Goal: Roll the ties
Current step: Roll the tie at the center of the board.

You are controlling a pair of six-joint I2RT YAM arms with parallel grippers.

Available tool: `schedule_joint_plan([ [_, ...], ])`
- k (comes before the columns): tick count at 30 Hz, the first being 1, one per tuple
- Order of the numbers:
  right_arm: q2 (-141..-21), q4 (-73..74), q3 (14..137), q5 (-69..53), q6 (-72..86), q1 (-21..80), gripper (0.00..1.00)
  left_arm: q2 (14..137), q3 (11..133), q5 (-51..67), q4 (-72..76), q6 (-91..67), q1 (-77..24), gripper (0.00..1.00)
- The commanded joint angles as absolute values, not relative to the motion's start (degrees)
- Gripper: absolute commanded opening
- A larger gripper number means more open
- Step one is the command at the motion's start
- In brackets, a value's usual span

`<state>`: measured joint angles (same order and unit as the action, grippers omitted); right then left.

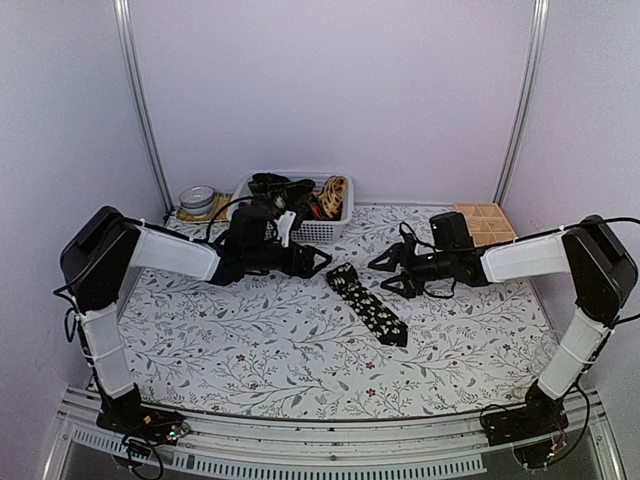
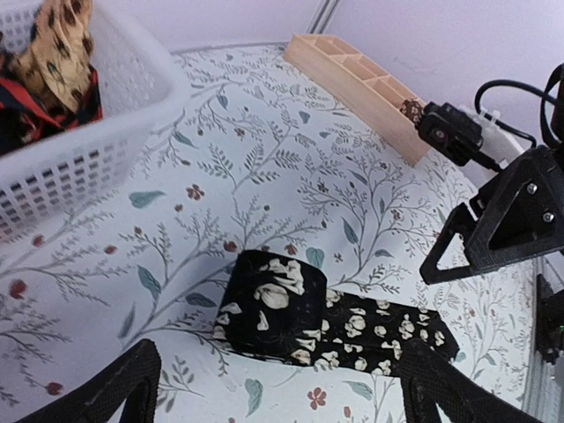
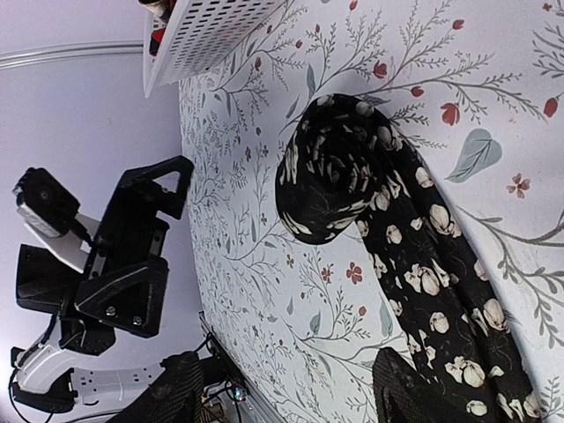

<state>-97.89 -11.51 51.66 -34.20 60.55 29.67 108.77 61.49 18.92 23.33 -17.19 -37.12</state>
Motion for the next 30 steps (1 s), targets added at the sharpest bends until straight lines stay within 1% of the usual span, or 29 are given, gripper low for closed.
schedule_joint_plan([
  [1,-101.83,-9.67,54.42,-31.97,58.64,30.53,0.63,115.86,63.63,30.37,27.91,-26.1,-34.7,0.91],
  [3,-103.52,-9.99,55.55,-32.2,58.71,30.71,0.59,118.74,65.08,32.93,29.01,-27.83,-33.93,0.88],
  [9,-109.9,-12.01,60.4,-32.9,59.61,32.06,0.48,123.64,67.26,34.44,30.98,-31.05,-32.56,0.8],
  [13,-113.49,-15.52,63.71,-34.66,60.84,33.05,0.41,124.36,67.32,34.97,32.17,-31.98,-32.23,0.79],
  [16,-115.48,-15.49,66.33,-34.63,61.19,33.65,0.37,124.67,67.24,35.18,32.69,-32.22,-32.09,0.79],
  [22,-120.66,-14.36,70.62,-34.74,61.08,33.66,0.33,125.61,67.37,36.04,33.58,-32.85,-31.78,0.77],
  [30,-123.37,-13.17,69.63,-34.27,60.7,33.84,0.33,127.76,69.3,38.06,33.66,-33.7,-31.55,0.77],
])
